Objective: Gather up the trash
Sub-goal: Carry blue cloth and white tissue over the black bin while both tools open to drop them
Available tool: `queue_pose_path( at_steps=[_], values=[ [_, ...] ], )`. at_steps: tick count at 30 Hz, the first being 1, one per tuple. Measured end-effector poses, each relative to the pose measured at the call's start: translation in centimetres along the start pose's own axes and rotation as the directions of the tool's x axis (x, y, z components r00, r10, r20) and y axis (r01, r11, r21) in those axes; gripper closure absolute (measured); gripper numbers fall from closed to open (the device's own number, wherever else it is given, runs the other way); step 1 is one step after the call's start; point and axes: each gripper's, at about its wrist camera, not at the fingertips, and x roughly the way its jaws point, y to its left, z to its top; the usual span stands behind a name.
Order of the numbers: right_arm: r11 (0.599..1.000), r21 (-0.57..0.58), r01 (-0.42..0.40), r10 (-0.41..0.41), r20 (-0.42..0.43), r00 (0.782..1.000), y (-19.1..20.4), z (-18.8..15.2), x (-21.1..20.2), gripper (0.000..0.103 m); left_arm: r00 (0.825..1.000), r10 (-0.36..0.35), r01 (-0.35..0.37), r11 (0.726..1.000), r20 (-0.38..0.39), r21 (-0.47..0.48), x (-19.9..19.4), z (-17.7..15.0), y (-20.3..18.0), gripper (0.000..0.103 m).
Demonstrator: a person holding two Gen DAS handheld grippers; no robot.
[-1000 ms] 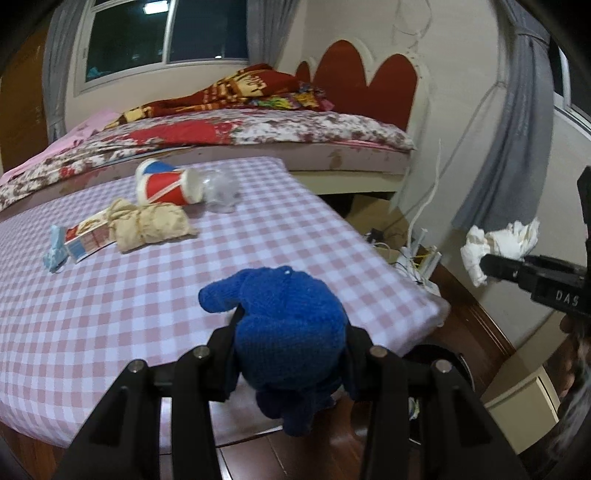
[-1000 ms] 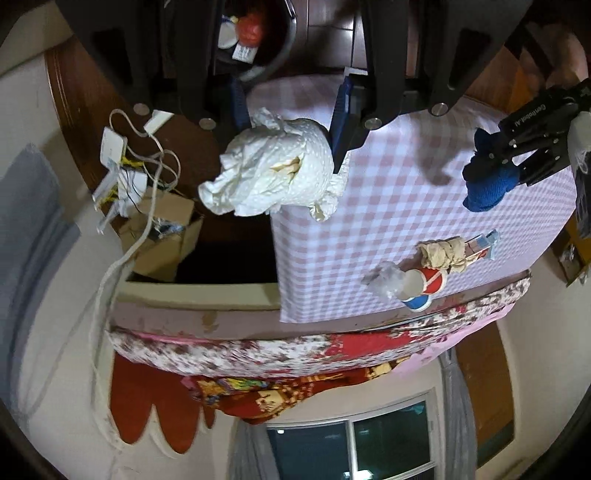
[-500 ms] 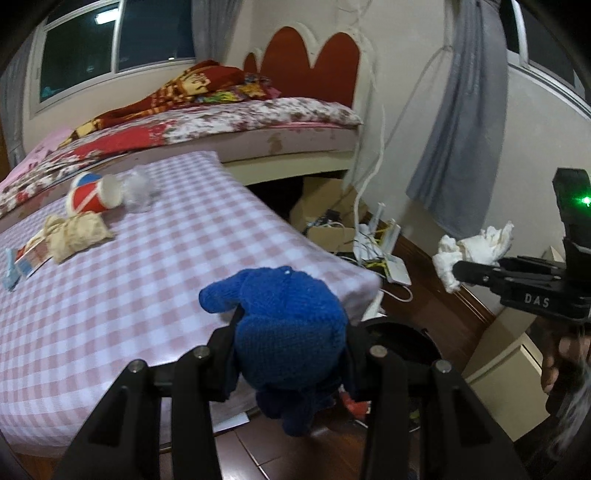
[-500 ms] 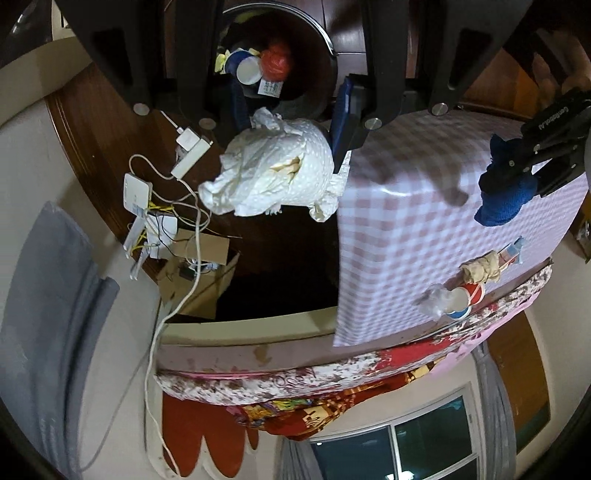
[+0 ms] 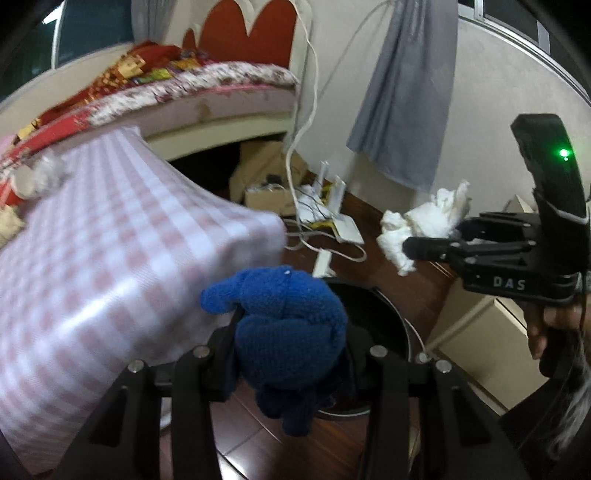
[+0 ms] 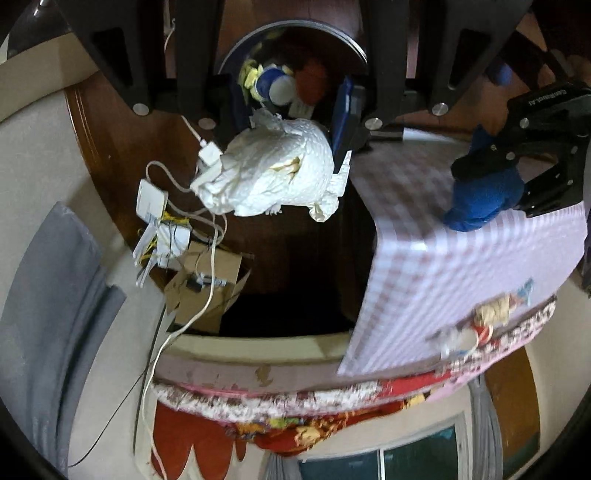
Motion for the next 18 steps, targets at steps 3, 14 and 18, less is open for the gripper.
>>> queue_pose_path(
  at_steps=[3,14,18],
  values=[
    [1.000,0.006,-0.004,0.005,-0.057,0.998,-1.0,-1.1,1.3,0.062,0.999,-0.025,0.025,1.000,-0.036,0.004,1.5,-0.6,-0.5,0.059],
    [0.999,0.005,-0.037,0.037,-0.180,0.983,-2.5,-4.4,4.9,0.061,0.983,-0.112,0.114,0.994,-0.145,0.003,6.1,-1.0,-2.0,0.058],
    [0.999,-0.014,-0.039,0.035,-0.218,0.975,-2.7,-5.3,6.0,0.061,0.971,-0.150,0.153,0.988,-0.185,0.001,7.8,-1.4,-2.6,0.056]
  ],
)
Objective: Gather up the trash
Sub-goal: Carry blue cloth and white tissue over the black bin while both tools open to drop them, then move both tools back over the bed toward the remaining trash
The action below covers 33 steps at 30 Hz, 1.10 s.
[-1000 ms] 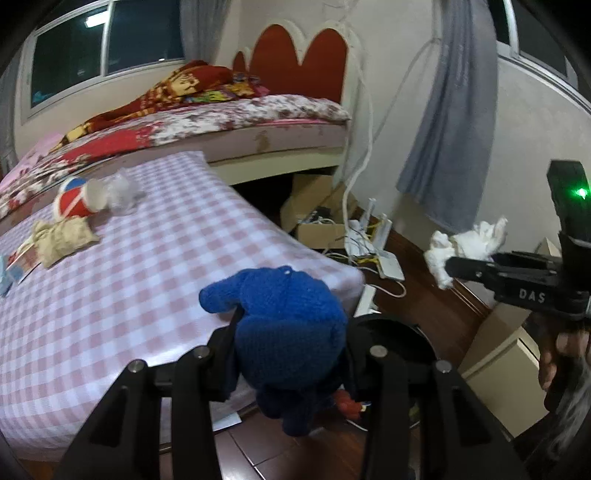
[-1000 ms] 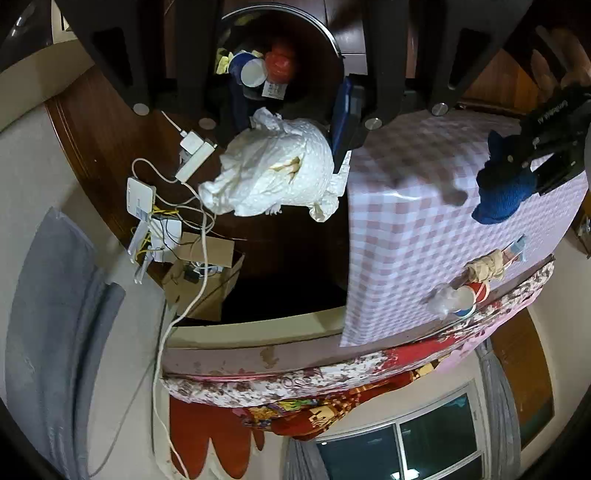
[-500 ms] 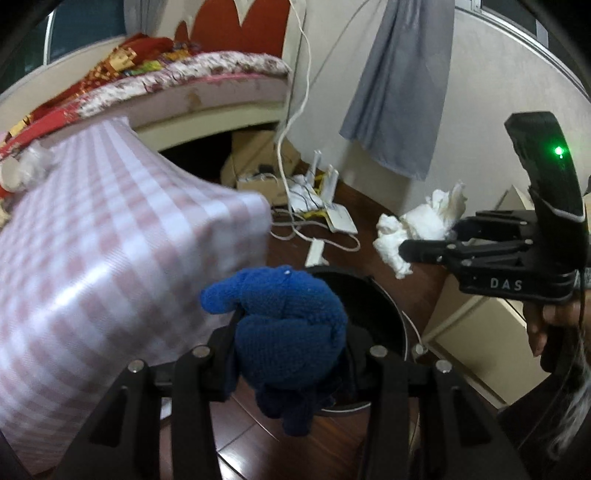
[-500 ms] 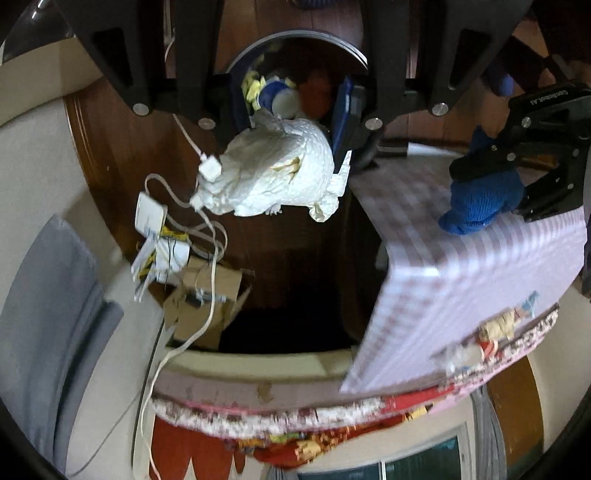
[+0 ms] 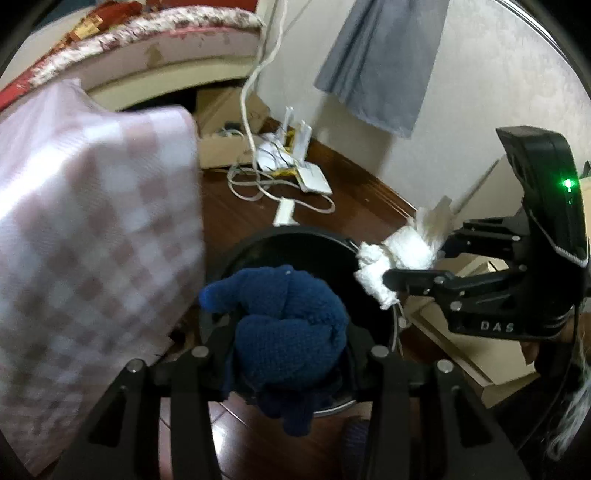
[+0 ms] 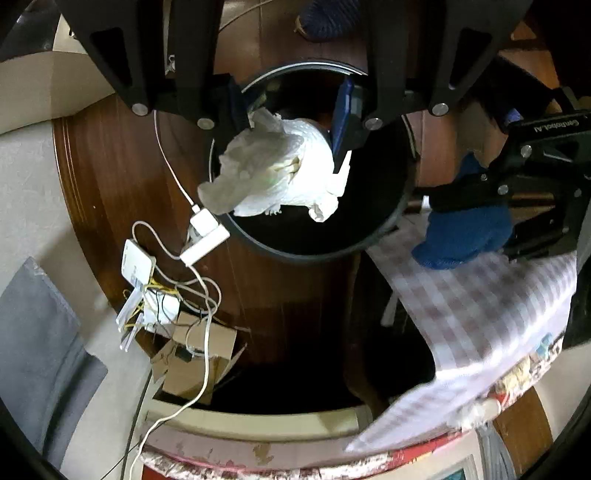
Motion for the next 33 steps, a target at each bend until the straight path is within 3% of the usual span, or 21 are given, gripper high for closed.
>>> queue_pose_path(
  at_steps=[1,2,3,4,5,6,9,13,33],
  values=[
    [1.000,-0.001,-0.001,0.001,-0.005,1.000,-0.1,-0.1,0.3,0.061,1.000,-0.013,0.013,1.000,0.002,-0.005,0.3,0.0,0.0,0.055],
    [1.000,0.000,-0.003,0.003,-0.009,1.000,-0.1,-0.2,0.6,0.061,1.000,-0.023,0.023,1.000,-0.001,-0.010,0.5,0.0,0.2,0.042],
    [1.000,-0.004,-0.005,0.005,-0.010,1.000,-0.1,-0.3,0.9,0.059,0.999,-0.044,0.043,0.999,-0.008,-0.025,0.7,-0.1,0.3,0.015],
    [1.000,-0.007,0.000,0.000,-0.017,1.000,-0.1,-0.3,1.4,0.046,0.998,-0.067,0.067,0.997,-0.008,-0.048,0.8,-0.2,0.7,0.005],
    [0.999,-0.008,0.031,-0.032,-0.030,0.999,-0.3,-0.4,2.1,0.035,0.999,-0.052,0.052,0.996,0.006,-0.066,0.8,-0.3,1.0,0.001],
    [0.997,-0.016,0.076,-0.077,-0.039,0.996,-0.4,-0.5,2.7,0.017,1.000,-0.015,0.015,0.997,0.008,-0.073,0.9,-0.4,1.3,0.001],
    [0.990,-0.016,0.140,-0.141,-0.076,0.987,-1.0,-0.6,3.6,0.015,0.997,0.079,-0.078,0.992,0.008,-0.102,0.6,-1.2,2.6,0.001],
    [0.987,0.003,0.161,-0.160,-0.075,0.984,-1.4,-0.4,3.3,0.001,0.988,0.156,-0.154,0.982,0.017,-0.112,-0.2,-2.0,3.7,0.001],
    [0.985,-0.064,0.159,-0.160,-0.004,0.987,1.8,2.5,0.8,0.001,0.965,0.232,-0.220,0.970,0.121,-0.108,-6.3,-1.2,4.3,0.001]
  ],
)
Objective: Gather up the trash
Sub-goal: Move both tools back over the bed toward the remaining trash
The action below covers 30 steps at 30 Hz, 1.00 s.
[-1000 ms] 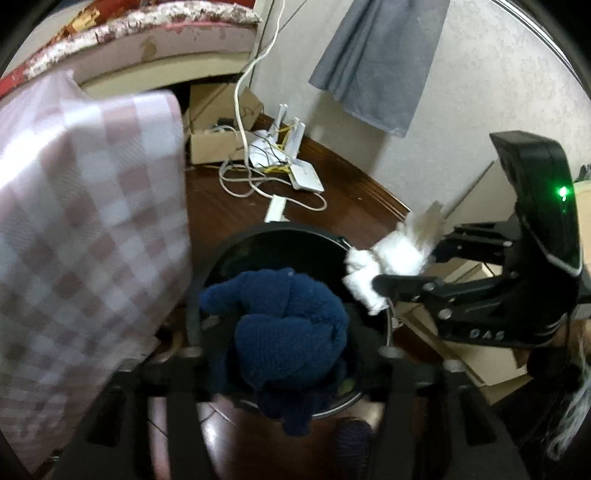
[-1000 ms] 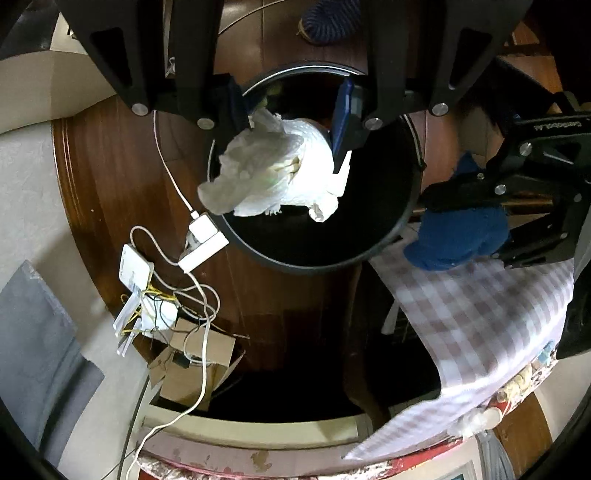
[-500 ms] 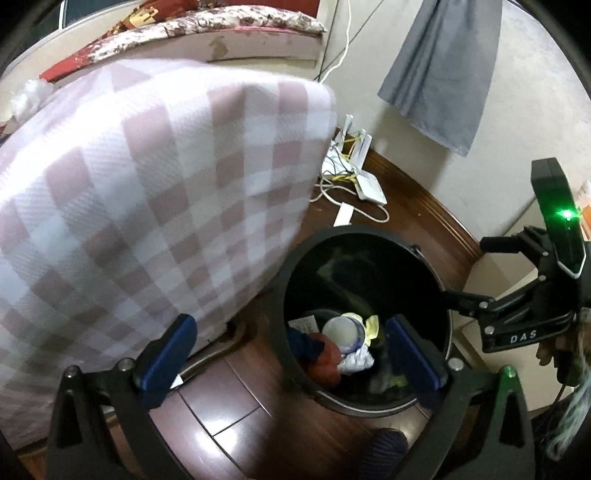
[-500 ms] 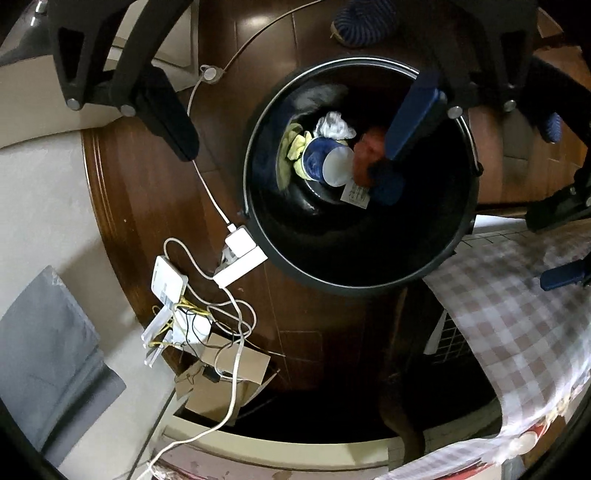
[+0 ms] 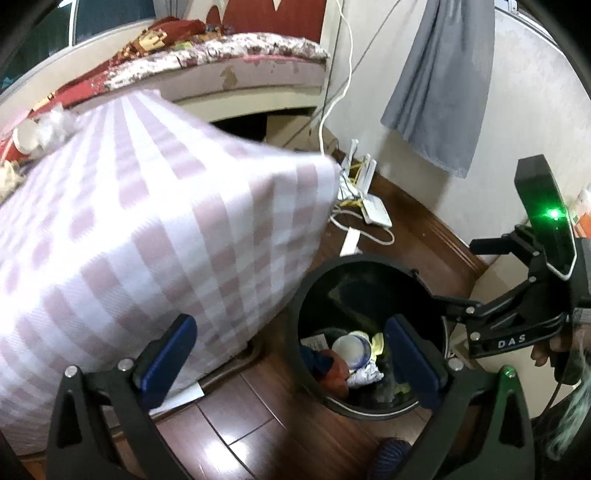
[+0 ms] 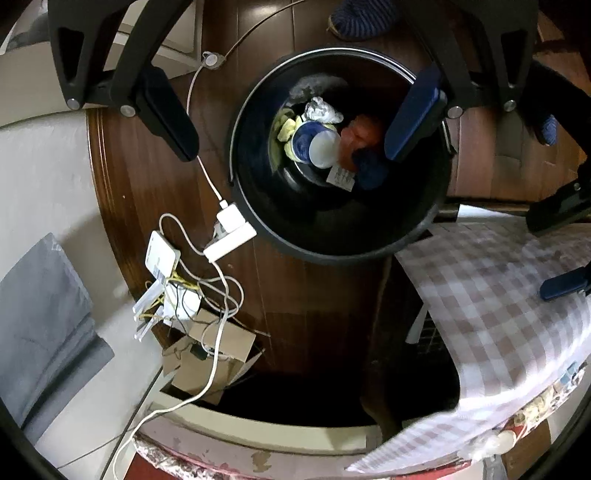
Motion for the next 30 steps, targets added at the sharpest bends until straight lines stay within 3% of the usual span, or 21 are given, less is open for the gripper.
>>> queue_pose_path(
  at_steps=[14,19,23,30],
  values=[
    [0.997,0.035,-0.072,0.064,0.190,0.980,1.5,4.0,-6.2,0.001,0.987,0.088,-0.083,0.996,0.137,-0.041,-5.8,2.6,3.0,0.001],
    [0.987,0.032,-0.155,0.139,0.291,0.946,3.4,6.6,-8.4,0.001,0.972,0.152,-0.139,0.987,0.181,-0.085,-8.0,2.9,5.9,0.001],
    [0.972,0.010,-0.233,0.213,0.368,0.905,6.0,9.4,-10.0,0.001,0.958,0.209,-0.186,0.974,0.198,-0.126,-9.6,2.6,8.9,0.001],
    [0.949,-0.060,-0.311,0.306,0.432,0.849,11.9,13.6,-10.9,0.001,0.921,0.335,-0.290,0.930,0.196,-0.227,-12.6,1.0,16.0,0.001]
  ],
)
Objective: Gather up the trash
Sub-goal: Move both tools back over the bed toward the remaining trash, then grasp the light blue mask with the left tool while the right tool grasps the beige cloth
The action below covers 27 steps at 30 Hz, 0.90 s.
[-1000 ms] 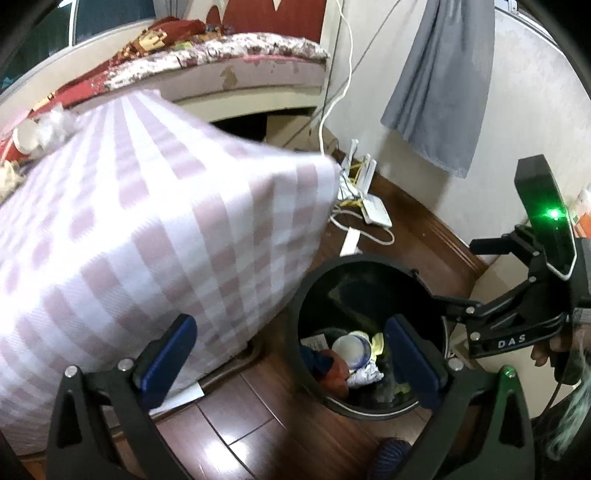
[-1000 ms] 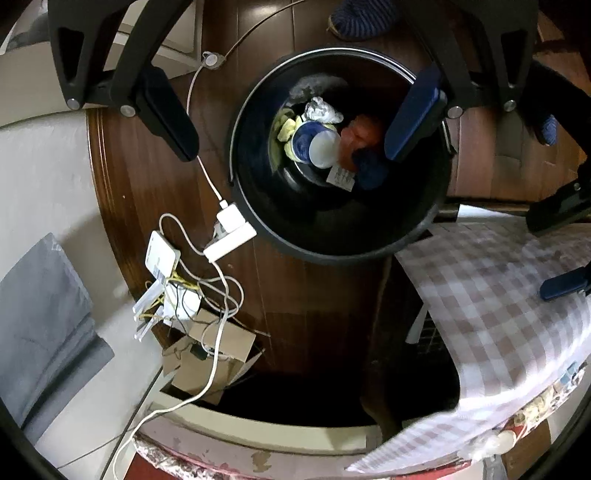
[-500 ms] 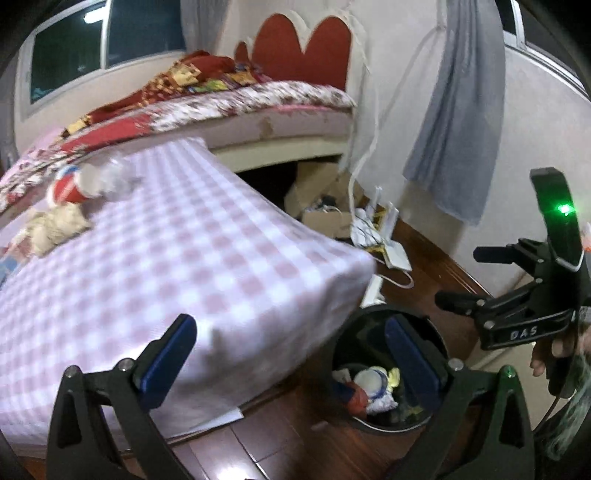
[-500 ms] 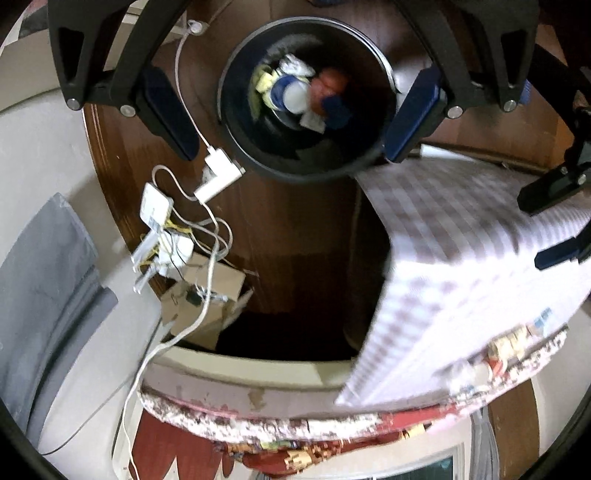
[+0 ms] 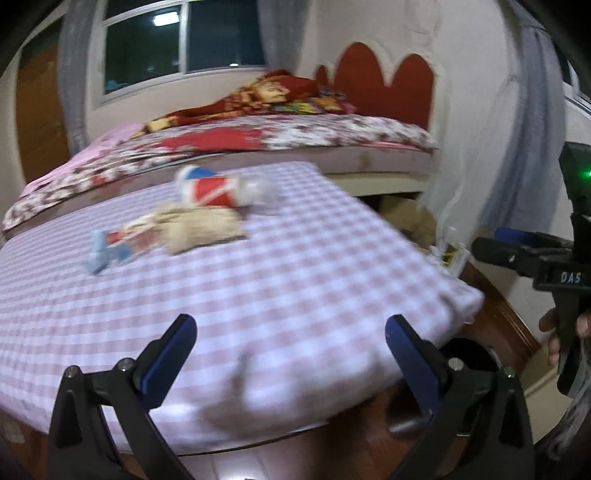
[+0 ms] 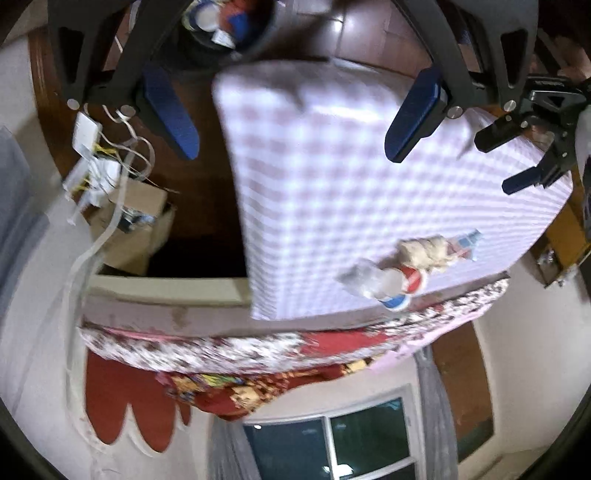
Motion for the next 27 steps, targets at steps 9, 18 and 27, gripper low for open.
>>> queue_pose_path(
  at_steps=[9,18,27],
  values=[
    [0.985,-0.168,-0.047,0.044,-0.021,0.999,9.9,2.7,5.9,0.001,0.988,0.152,-0.152,0.983,-0.006,-0.103,-0.5,0.1,10.3,0.001],
    [0.971,-0.211,-0.115,0.103,-0.067,0.992,15.4,5.7,10.8,0.001,0.978,0.194,-0.205,0.952,-0.073,-0.228,2.1,0.1,18.7,0.017],
    [0.968,-0.206,-0.144,0.111,-0.166,0.980,18.0,9.1,19.6,0.008,0.978,0.171,-0.194,0.956,-0.121,-0.218,8.2,2.8,23.0,0.033]
  ],
)
